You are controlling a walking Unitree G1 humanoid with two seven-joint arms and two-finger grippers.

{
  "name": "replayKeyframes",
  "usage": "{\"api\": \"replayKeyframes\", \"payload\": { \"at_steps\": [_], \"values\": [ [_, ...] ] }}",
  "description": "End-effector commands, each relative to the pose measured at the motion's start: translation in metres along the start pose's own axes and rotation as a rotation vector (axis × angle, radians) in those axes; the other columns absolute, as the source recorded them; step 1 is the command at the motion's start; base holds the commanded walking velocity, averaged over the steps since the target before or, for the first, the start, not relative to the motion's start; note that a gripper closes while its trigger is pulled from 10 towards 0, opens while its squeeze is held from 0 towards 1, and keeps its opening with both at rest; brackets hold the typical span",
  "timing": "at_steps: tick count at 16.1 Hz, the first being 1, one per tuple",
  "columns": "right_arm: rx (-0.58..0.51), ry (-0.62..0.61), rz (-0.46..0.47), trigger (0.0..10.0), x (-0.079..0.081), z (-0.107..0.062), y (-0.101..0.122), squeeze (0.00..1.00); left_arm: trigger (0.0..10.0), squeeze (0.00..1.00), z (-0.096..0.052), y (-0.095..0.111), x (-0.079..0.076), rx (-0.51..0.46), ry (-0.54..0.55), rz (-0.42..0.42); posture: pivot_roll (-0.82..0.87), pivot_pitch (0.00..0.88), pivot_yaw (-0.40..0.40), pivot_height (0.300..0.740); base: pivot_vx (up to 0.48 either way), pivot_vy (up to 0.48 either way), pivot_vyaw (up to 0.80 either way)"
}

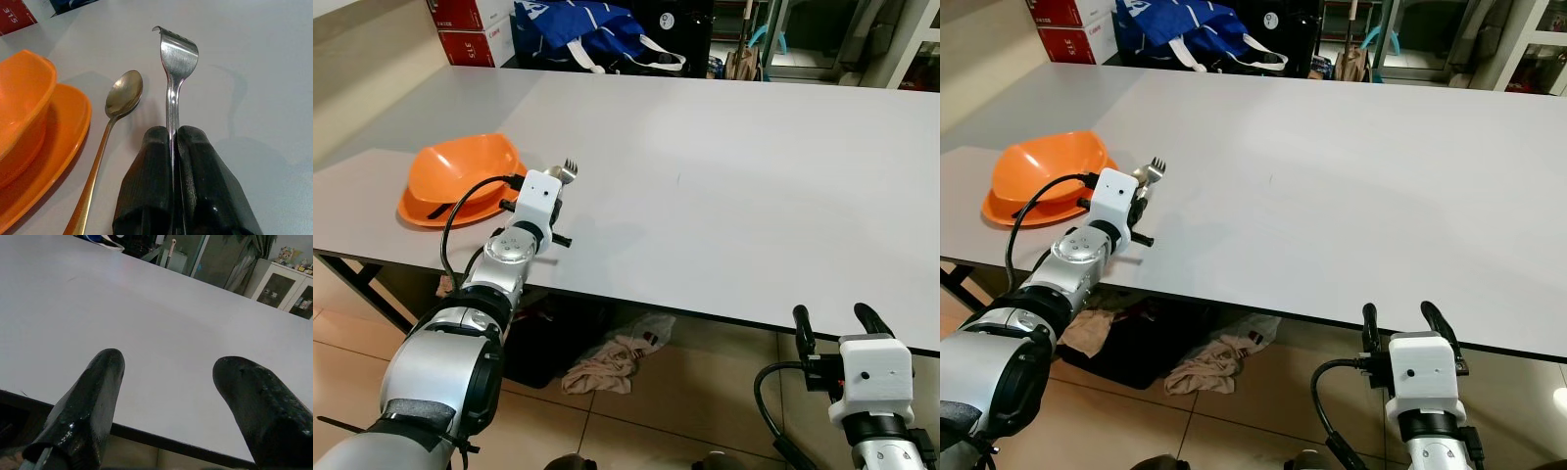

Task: Setting the table

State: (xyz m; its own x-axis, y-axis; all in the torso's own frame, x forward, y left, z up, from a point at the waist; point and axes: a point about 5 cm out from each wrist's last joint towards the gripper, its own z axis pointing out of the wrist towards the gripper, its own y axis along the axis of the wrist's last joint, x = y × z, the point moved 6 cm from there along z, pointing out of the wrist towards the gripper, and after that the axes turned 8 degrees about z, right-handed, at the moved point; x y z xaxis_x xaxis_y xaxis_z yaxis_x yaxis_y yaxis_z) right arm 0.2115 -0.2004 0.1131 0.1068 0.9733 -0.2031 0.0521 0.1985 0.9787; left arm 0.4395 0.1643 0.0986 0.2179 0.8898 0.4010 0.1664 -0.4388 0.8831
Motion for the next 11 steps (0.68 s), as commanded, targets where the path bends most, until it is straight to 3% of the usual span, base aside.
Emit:
{"api": "replayKeyframes", "payload": {
  "at_steps": [1, 5, 8, 11],
  "values": [
    [-0.002, 0.002, 0.005, 10.0, 0.001, -0.001, 0.003, 0.00, 10.0, 0.00, 0.001, 0.002, 0.006, 0.009, 0.016, 0.016, -0.24, 0.001, 0.074, 0.710, 0.000, 0.000, 0.00],
    [-0.007, -0.001, 0.009, 10.0, 0.002, 0.002, 0.003, 0.00, 10.0, 0.00, 0.002, 0.008, 0.005, -0.012, 0.014, 0.013, -0.23, 0.000, 0.079, 0.710, 0.000, 0.000, 0.00],
    [-0.017, 0.000, 0.016, 10.0, 0.003, 0.007, 0.002, 0.00, 10.0, 0.00, 0.004, 0.028, 0.002, -0.091, 0.000, -0.018, -0.21, 0.000, 0.082, 0.710, 0.000, 0.000, 0.00],
    [-0.035, 0.010, 0.020, 10.0, 0.007, 0.016, 0.003, 0.00, 10.0, 0.00, 0.004, 0.034, -0.002, -0.126, -0.015, -0.045, -0.20, 0.000, 0.093, 0.710, 0.000, 0.000, 0.00]
  ]
}}
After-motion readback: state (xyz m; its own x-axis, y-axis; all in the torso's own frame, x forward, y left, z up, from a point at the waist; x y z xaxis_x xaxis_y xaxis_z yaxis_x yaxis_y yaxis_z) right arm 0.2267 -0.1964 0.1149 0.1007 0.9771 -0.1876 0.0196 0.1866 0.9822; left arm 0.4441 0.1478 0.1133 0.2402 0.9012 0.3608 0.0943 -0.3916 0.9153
